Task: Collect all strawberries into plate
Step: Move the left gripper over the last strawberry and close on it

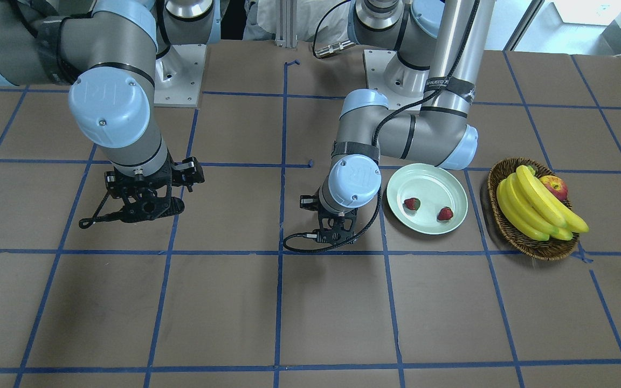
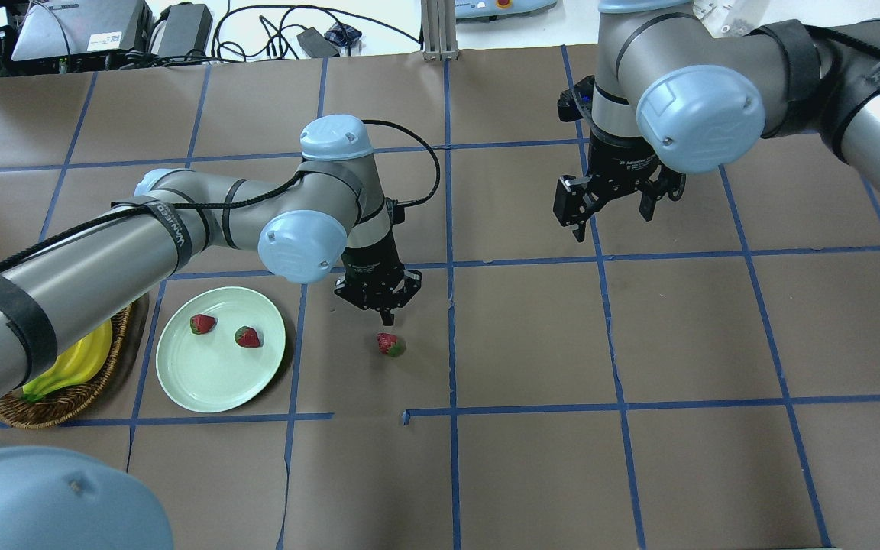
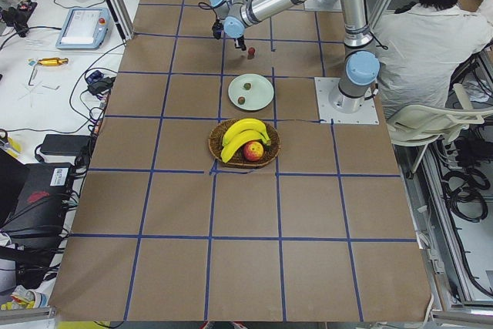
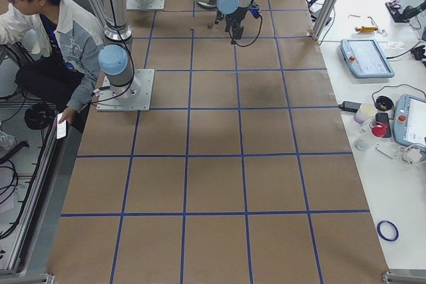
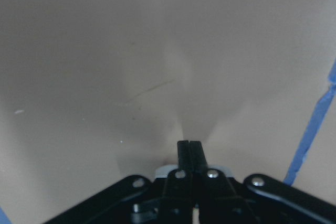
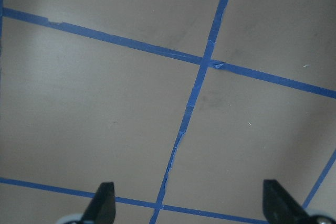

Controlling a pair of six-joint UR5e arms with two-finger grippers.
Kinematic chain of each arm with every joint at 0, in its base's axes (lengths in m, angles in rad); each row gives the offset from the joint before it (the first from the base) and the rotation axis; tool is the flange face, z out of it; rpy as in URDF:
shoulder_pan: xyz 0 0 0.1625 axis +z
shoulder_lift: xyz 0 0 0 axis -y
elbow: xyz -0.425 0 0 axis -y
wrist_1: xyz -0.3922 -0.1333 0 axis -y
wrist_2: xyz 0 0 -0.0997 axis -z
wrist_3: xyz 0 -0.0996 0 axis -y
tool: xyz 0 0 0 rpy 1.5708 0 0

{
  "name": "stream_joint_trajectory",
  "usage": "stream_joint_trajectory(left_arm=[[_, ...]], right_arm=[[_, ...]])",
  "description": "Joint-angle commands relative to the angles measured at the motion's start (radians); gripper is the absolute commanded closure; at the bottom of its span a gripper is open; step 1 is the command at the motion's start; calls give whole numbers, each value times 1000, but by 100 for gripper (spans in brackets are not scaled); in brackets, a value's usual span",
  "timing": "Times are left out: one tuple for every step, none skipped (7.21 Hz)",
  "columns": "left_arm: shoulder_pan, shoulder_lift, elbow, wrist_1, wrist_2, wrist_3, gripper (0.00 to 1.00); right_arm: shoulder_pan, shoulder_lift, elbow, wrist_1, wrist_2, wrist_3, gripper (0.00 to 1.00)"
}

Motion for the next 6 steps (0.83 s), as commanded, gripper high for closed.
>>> stream_joint_trajectory(left_arm=[[3,13,12,-8,-1,-1,100],[3,12,8,1,-2,-23,48],[3,10,5,0,-5,-46,28],[1,9,3,-13,-3,-61,15],[0,0,-11,-14,-2,-60,14],[0,-5,-34,-16,-2,-58,14]], right_arm=[[0,1,1,-2,-1,0,0],[0,1,1,-2,-1,0,0],[0,1,1,-2,1,0,0],[0,1,1,-2,-1,2,0],[0,1,1,-2,1,2,0],[0,1,1,-2,1,2,0]])
